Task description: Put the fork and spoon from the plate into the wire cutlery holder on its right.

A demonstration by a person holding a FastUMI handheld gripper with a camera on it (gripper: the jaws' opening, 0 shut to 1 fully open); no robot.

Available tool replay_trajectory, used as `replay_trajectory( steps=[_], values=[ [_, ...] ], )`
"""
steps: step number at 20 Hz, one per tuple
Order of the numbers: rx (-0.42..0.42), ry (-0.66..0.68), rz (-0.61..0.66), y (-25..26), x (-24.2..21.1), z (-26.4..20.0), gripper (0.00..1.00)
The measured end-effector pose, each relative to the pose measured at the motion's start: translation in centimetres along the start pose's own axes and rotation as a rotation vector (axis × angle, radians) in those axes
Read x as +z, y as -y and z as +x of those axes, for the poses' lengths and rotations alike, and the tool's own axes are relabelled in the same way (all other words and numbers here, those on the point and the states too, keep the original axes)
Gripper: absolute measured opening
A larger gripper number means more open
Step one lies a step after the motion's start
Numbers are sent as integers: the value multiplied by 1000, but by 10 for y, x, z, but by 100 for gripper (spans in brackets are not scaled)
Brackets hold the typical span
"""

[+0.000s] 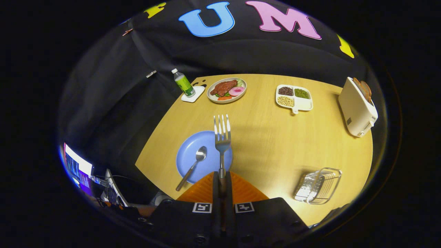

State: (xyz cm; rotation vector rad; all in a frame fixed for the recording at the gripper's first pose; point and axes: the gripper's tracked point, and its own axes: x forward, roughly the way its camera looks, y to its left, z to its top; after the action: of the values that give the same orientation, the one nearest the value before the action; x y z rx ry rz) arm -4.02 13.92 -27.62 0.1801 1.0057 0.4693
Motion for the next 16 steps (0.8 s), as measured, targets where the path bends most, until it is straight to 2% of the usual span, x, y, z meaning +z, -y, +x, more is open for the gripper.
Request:
replay_trajectory(
  steps=[7,12,16],
  values=[
    [-122,-140,-56,100,-26,-77,10],
    [-208,-366,-50,166,-64,-101,10],
    [-173,-570,-18,176,-96,-95,10]
  ],
)
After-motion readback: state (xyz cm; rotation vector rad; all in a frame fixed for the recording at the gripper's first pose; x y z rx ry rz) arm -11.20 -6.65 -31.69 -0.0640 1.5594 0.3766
